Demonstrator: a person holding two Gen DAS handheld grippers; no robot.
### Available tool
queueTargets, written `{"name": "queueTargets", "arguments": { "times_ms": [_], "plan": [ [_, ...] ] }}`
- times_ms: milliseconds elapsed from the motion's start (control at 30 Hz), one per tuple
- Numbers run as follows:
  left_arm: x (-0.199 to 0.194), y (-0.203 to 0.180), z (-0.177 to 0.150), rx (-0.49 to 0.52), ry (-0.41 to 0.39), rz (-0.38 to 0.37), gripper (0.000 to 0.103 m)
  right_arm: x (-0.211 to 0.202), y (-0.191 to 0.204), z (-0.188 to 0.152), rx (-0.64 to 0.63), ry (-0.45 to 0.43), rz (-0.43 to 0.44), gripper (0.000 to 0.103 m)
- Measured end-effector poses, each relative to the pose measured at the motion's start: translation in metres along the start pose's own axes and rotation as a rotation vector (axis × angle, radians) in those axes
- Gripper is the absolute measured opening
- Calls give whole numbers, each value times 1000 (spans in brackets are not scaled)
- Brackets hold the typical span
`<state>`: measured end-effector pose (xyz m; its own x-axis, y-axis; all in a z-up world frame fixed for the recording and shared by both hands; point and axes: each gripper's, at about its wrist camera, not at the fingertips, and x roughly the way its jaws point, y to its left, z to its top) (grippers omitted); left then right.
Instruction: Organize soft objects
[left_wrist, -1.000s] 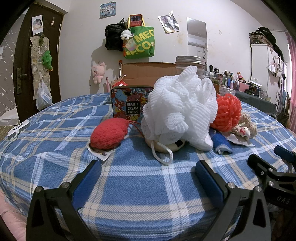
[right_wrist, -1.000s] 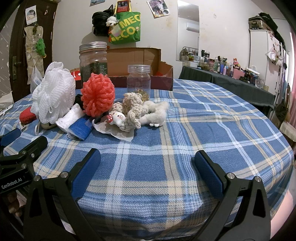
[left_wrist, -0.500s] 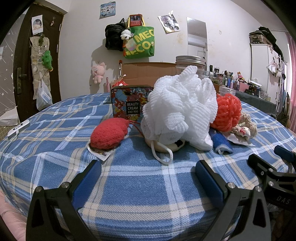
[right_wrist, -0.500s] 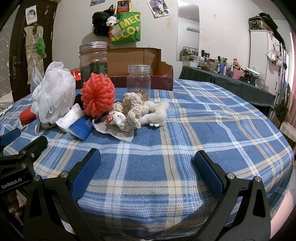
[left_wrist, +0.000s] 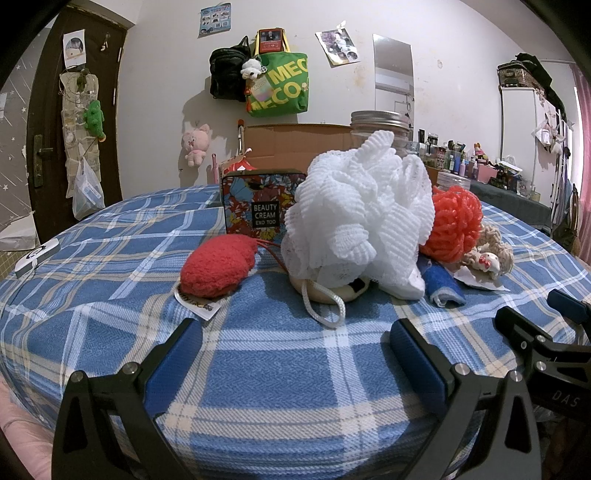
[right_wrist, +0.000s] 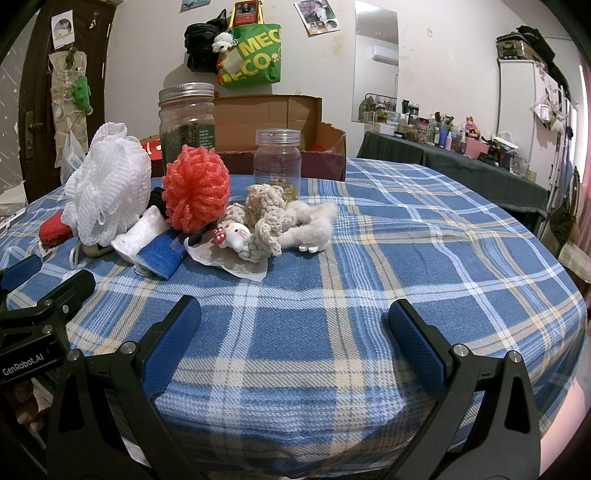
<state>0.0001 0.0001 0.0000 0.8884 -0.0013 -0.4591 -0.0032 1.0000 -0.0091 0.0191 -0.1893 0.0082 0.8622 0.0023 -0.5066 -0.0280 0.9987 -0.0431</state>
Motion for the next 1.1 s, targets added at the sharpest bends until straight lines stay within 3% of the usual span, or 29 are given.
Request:
{"name": "queueTargets", "arguments": {
  "times_ms": [767,1100],
  "plan": [
    [1,0,1,1,6,-10,103,0,-1,1,3,6,2,103],
    [1,14,19,21,17,-44,103,-3,-2,18,3,1,37,103]
  ]
}}
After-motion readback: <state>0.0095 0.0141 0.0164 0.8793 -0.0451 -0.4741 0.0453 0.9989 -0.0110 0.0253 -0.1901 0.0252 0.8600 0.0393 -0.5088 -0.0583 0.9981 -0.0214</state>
